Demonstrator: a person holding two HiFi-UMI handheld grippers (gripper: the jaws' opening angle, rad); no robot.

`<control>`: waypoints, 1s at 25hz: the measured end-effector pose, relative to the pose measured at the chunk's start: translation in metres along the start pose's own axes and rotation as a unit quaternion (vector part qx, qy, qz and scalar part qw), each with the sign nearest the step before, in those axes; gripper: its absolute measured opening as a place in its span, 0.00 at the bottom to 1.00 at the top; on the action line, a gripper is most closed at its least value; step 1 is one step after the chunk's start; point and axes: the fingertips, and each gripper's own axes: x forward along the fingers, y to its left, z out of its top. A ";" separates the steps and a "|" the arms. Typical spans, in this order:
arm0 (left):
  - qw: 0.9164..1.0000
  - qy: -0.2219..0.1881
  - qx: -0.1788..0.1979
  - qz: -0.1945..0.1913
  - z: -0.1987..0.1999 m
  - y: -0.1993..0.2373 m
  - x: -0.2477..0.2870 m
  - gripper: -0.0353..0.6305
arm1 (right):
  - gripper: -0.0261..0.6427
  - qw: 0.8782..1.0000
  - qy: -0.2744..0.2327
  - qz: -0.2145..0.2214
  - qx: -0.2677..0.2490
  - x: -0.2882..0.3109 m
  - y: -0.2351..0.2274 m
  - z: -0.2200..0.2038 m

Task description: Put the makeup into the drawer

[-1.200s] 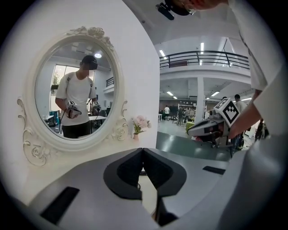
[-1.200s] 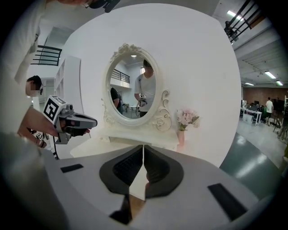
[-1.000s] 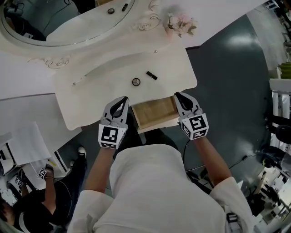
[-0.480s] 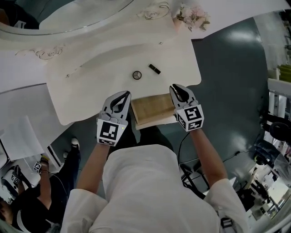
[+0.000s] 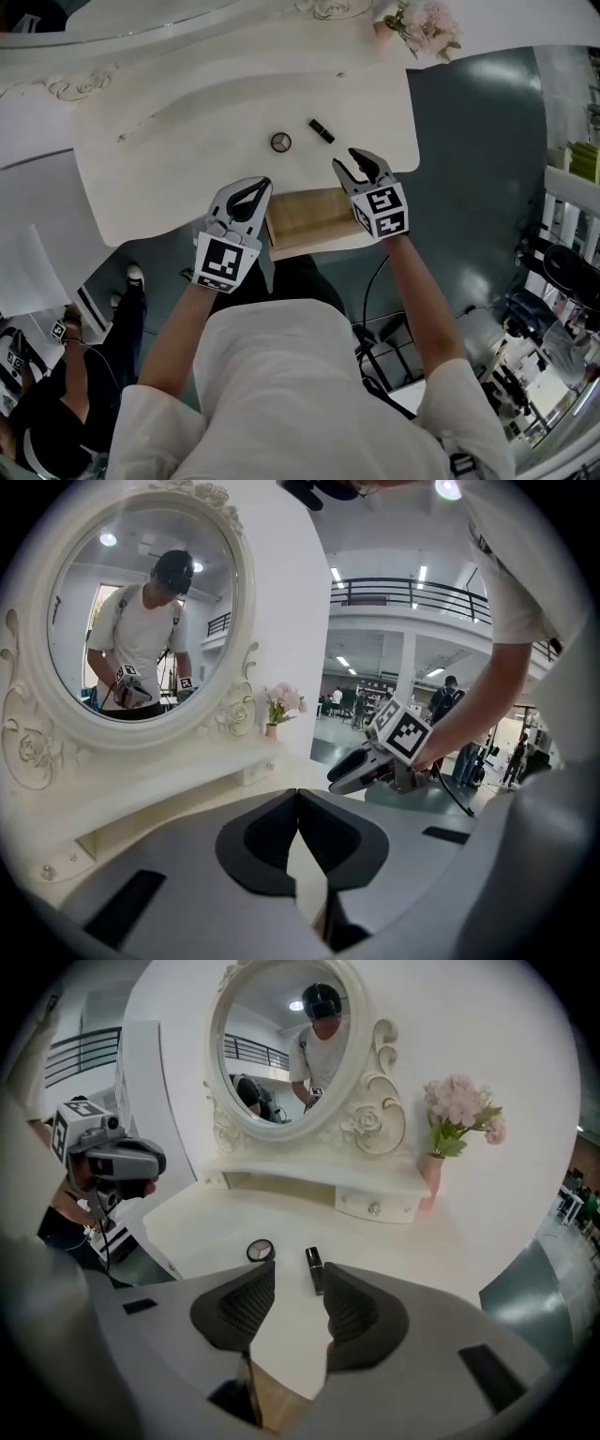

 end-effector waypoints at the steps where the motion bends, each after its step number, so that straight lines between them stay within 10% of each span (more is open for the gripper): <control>1: 1.000 0.001 -0.001 -0.003 -0.002 -0.001 0.003 0.08 | 0.31 1.000 0.010 0.002 -0.006 0.008 -0.002 -0.003; 25: 1.000 0.020 -0.022 -0.002 -0.036 0.009 0.015 0.08 | 0.19 0.993 0.097 -0.011 -0.070 0.094 -0.017 -0.034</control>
